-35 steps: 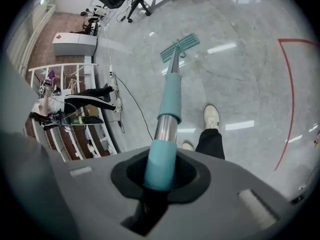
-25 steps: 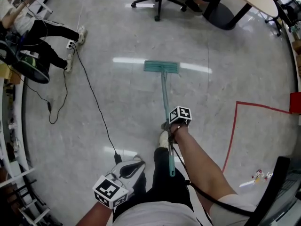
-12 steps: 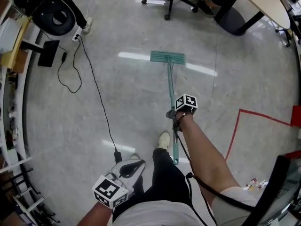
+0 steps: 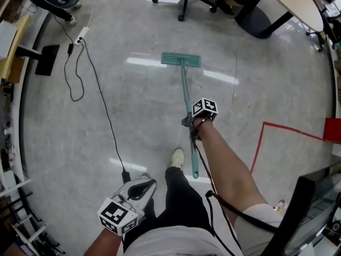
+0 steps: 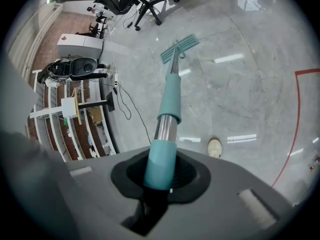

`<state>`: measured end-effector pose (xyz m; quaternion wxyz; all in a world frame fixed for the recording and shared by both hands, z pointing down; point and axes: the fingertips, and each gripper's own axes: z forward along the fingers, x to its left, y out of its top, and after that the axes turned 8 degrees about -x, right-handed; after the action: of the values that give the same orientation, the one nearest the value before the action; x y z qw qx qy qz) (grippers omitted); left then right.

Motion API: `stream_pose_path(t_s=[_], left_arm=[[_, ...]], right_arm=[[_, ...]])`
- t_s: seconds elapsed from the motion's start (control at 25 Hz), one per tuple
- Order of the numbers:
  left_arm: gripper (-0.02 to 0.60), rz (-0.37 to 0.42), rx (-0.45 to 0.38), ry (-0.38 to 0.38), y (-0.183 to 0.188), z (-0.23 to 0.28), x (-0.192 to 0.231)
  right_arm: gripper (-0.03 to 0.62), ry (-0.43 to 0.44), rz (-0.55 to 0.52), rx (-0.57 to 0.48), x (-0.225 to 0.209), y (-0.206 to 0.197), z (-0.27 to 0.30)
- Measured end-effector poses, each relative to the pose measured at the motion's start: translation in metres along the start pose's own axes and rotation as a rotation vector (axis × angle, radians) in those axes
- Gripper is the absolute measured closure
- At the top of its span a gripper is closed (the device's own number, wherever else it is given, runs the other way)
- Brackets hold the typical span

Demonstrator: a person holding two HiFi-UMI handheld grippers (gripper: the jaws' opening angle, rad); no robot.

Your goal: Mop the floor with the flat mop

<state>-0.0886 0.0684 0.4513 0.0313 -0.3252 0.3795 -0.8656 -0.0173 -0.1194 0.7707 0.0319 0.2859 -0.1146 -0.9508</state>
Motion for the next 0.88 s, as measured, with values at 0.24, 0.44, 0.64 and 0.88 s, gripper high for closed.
stream_pose_path(t_s=[0.24,0.44,0.64,0.88], left_arm=[[0.577,0.009,-0.01,-0.011,-0.002,-0.004,-0.003],[0.577,0.033,-0.025,-0.031,0.003,-0.006,-0.002],[0.577,0.073,-0.038,-0.068,0.002,-0.014,0.001],[0.577,0.129,-0.047,-0.128,-0.006,-0.039,0.0]], right_arm=[[0.537,-0.002,-0.033,-0.005,-0.007,-0.01,-0.017],[0.537,-0.015,-0.07,-0.024,-0.018,-0.031,-0.033],[0.537,-0.01,-0.064,-0.048,-0.026,-0.069,-0.043],[0.537,0.011,-0.043,-0.093,-0.031,-0.133,-0.053]])
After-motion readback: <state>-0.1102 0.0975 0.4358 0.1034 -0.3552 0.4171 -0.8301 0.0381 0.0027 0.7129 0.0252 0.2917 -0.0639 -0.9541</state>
